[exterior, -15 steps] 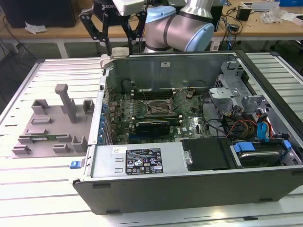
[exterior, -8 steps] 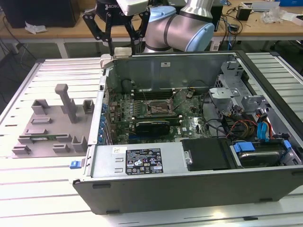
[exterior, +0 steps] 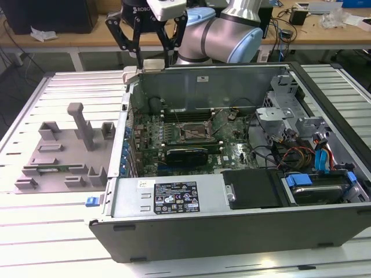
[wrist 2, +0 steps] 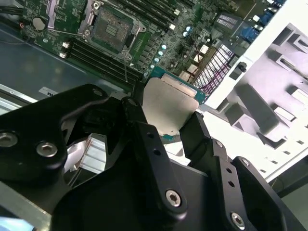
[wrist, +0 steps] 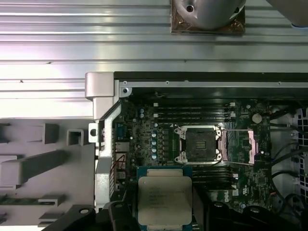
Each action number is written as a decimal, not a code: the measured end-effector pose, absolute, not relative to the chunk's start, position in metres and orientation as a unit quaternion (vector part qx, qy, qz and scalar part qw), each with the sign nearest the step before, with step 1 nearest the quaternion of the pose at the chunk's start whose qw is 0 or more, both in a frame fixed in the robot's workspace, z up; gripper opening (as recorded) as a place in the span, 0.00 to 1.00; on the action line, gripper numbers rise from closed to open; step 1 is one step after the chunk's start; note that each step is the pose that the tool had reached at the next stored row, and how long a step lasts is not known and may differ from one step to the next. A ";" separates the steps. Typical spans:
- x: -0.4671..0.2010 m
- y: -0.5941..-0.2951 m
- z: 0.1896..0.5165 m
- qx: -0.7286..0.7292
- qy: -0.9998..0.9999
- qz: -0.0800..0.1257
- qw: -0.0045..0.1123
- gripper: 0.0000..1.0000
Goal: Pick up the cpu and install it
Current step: 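Pick up the cpu and move it towards the insertion slot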
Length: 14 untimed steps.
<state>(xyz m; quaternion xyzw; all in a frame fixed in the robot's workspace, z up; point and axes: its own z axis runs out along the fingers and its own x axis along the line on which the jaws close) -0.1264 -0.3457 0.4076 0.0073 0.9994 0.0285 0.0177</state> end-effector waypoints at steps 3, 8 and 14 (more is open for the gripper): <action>-0.124 -0.346 0.404 0.007 0.999 0.028 0.018 0.55; -0.118 -0.346 0.396 0.007 0.999 0.028 0.018 0.55; -0.107 -0.346 0.387 0.007 0.999 0.028 0.017 0.55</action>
